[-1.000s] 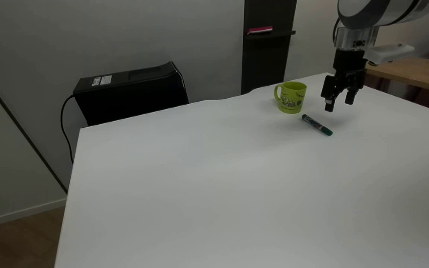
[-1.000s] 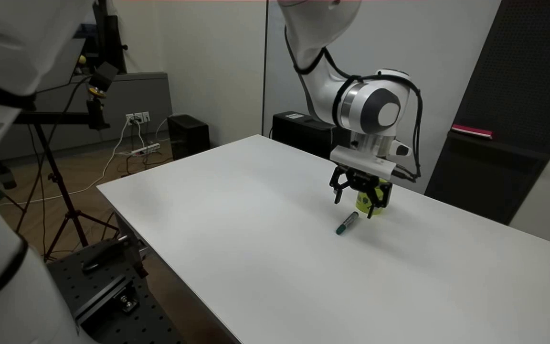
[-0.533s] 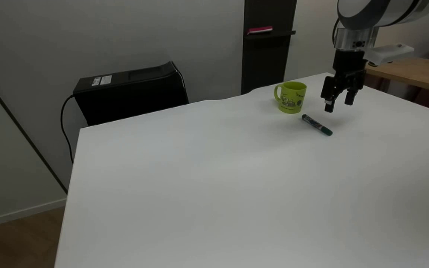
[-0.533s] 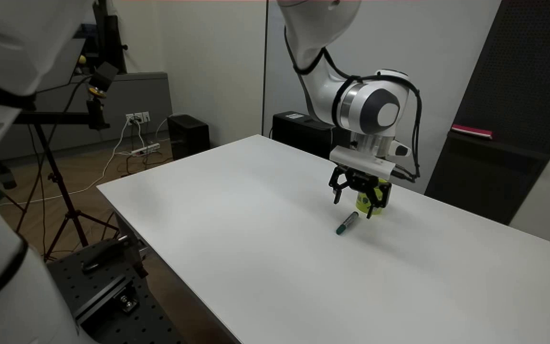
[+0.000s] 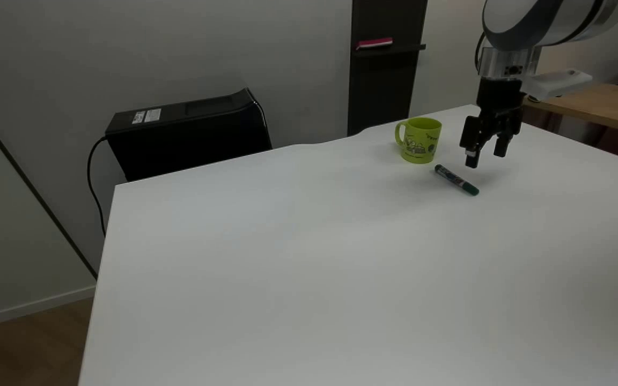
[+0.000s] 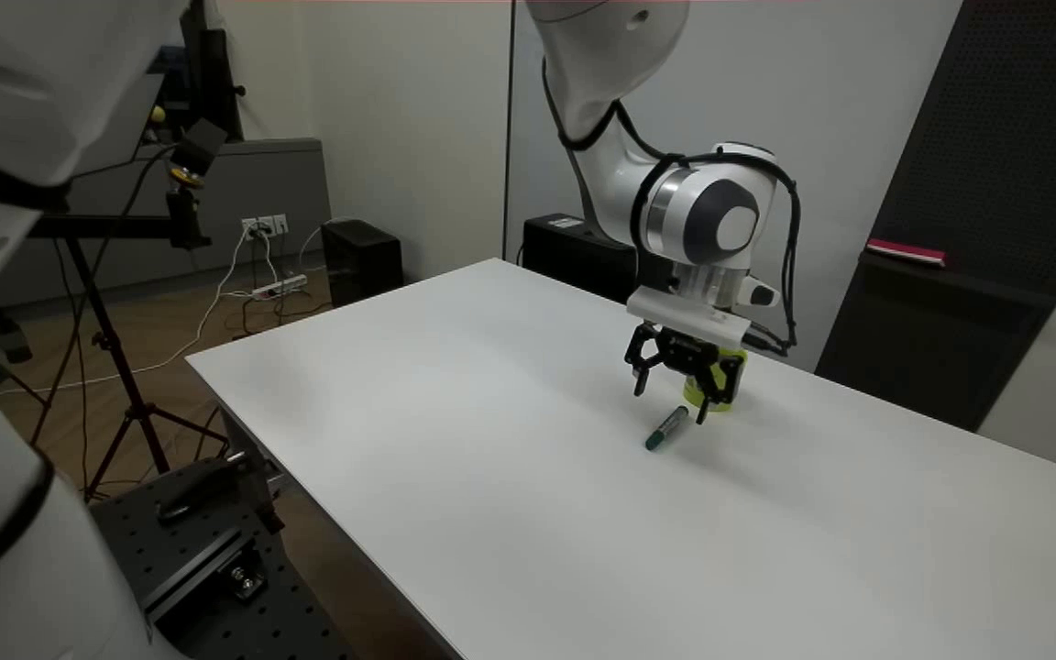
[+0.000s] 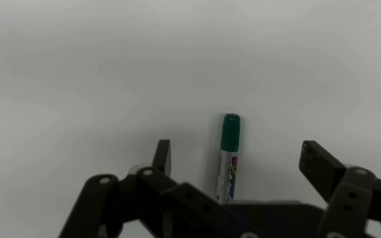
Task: Pick up the marker from the table and put it in the cup
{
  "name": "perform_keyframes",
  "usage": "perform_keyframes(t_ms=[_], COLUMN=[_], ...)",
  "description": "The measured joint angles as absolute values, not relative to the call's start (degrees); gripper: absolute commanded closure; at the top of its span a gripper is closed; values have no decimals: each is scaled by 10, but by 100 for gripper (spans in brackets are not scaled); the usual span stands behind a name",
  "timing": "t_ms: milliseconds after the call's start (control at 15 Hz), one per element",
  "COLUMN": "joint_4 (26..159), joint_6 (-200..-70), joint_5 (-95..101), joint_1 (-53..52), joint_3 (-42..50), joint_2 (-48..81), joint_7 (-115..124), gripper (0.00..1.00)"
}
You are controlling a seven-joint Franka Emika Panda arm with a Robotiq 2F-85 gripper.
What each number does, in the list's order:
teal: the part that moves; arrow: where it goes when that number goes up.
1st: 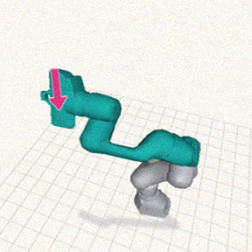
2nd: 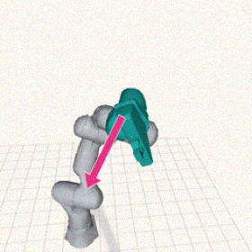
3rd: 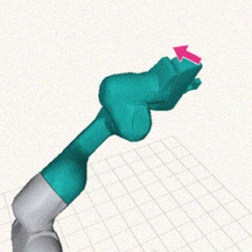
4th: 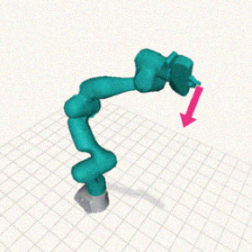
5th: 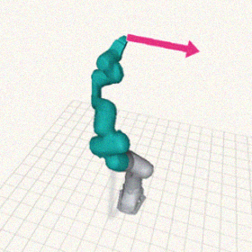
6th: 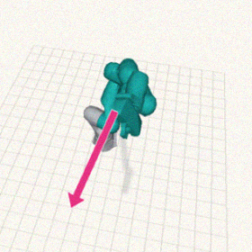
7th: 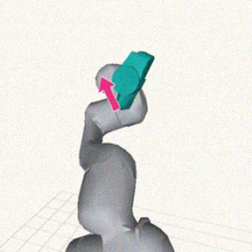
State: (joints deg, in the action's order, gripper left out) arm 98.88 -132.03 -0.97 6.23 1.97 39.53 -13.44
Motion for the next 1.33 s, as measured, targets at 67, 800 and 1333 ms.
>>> perform_keyframes(t_ms=[67,800,1333], joint_4=[989,983,982], joint_6=[-1326,-1418,-1452], joint_5=[-10,-10,-10], joint_1=[61,60,57], joint_3=[20,15,16], joint_2=[399,452,469], joint_7=[-134,-121,-93], gripper=[0,0,42])
